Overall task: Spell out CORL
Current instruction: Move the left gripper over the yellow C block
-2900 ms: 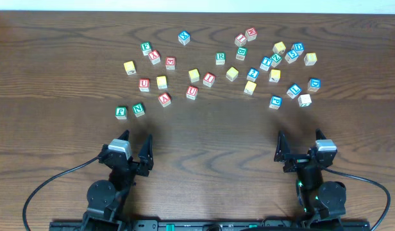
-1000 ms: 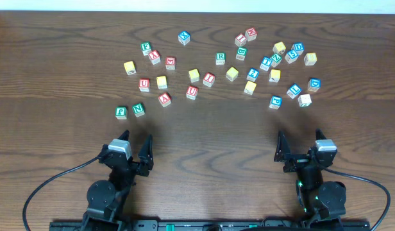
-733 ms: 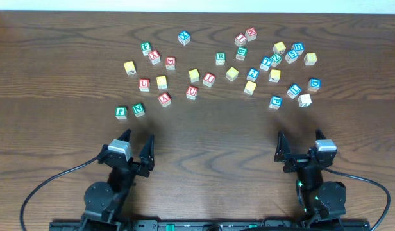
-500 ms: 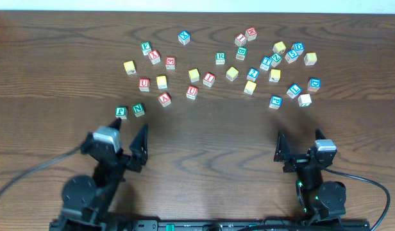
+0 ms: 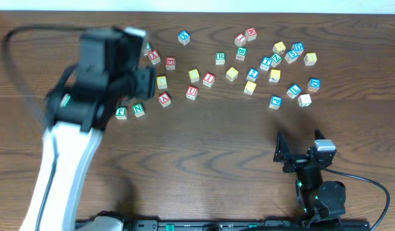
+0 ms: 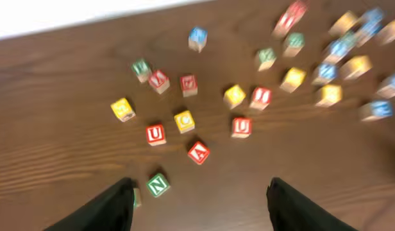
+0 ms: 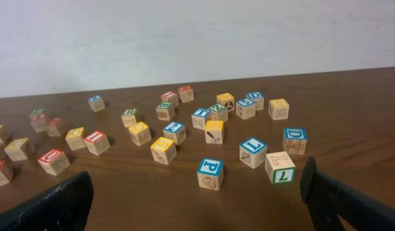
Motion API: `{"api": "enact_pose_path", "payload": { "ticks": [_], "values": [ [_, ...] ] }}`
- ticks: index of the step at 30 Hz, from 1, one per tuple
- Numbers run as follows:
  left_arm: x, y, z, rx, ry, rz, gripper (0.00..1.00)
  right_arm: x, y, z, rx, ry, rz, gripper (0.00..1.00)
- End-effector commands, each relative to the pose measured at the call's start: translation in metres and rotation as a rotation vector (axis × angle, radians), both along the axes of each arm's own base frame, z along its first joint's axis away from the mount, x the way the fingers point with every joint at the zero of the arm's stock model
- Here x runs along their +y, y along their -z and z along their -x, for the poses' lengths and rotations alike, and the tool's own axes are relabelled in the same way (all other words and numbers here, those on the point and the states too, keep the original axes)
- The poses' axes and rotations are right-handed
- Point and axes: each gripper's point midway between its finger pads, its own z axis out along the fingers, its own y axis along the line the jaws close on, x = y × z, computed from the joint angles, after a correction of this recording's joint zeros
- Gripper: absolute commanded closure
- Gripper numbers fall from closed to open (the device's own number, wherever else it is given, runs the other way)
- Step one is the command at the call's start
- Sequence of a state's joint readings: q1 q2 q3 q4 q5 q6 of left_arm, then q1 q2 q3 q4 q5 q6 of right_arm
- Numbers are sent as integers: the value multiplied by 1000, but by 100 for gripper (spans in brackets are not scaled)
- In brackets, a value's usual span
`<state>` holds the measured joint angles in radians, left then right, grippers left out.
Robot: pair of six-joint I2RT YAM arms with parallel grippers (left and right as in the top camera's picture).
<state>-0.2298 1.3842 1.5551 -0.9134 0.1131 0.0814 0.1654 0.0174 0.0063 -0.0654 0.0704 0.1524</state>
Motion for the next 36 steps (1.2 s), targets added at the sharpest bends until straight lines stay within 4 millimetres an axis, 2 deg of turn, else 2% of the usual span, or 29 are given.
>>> {"api": "enact_pose_path", "payload": {
  "ticks": [1,5,9,13,23,26,30,36],
  "values": [
    [1,52,-27,128,22,-89,35,-3,1,0,2,13,-11,1],
    [-4,98,-43,235,28,-107,35,-3,1,0,2,13,-11,1],
    [-15,121,-53,276,58,-72,35,-3,1,0,2,13,-11,1],
    [-25,120,-54,273,90,-23,35,-3,1,0,2,13,-11,1],
    [-26,119,-58,258,81,-15,35,-3,1,0,2,13,-11,1],
    [-19,119,-62,261,-17,0,35,-3,1,0,2,13,-11,1],
    [5,122,-70,250,-260,-7,35,-3,1,0,2,13,-11,1],
    [7,134,-70,283,-334,18,35,-3,1,0,2,13,-11,1]
  ]
}}
